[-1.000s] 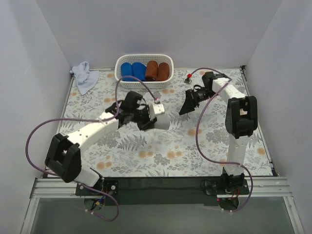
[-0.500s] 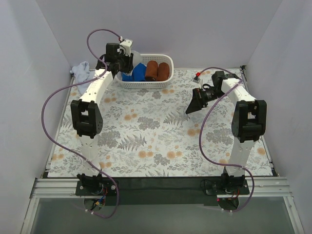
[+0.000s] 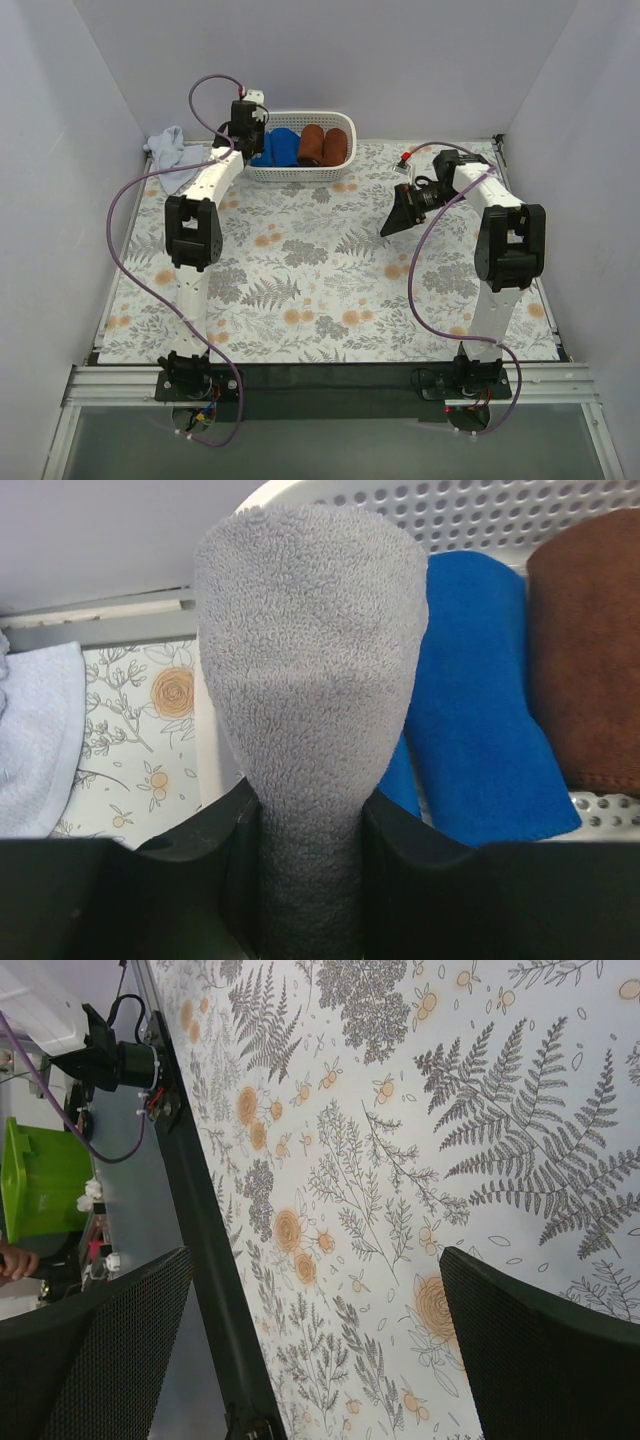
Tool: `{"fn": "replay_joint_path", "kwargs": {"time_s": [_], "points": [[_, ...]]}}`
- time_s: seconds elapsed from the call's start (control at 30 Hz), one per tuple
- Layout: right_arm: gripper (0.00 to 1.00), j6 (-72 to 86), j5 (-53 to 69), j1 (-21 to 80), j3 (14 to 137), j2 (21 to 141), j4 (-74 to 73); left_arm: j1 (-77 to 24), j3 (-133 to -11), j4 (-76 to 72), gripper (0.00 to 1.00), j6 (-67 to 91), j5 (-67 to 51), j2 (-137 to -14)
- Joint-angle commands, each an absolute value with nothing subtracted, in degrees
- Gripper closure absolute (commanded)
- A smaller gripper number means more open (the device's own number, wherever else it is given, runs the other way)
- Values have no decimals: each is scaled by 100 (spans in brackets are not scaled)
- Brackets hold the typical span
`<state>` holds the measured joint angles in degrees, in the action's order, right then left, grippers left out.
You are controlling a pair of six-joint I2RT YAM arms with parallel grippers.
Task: Roll the towels
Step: Place the rolled towel into the container
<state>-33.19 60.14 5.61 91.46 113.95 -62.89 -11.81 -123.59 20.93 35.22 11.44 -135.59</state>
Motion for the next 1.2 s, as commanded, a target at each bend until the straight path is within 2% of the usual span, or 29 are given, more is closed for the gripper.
{"fn": "replay_joint_path", "kwargs": {"time_s": [0.0,0.2,0.43,0.47,0.77,1.17], "points": [[2,-3349,6117,554,9018,11391,-6311,-1064,-12621,1819,100,3752,1494,-13526],[2,-3366,6108,545,8895,11364,-6302,-949,-12639,1811,99,3990,1406,-13781],[2,-3349,6056,554,8824,11329,-6311,-914,-12656,1705,82,4025,1345,-13966],[2,-3349,6038,554,8824,11320,-6319,-914,-12656,1688,77,4034,1336,-13975],[1,-3322,6003,554,8798,11320,-6319,-914,-12639,1565,66,3999,1362,-14019],[1,-3349,5959,563,8692,11303,-6319,-905,-12639,1415,43,3946,1099,-13869]]}}
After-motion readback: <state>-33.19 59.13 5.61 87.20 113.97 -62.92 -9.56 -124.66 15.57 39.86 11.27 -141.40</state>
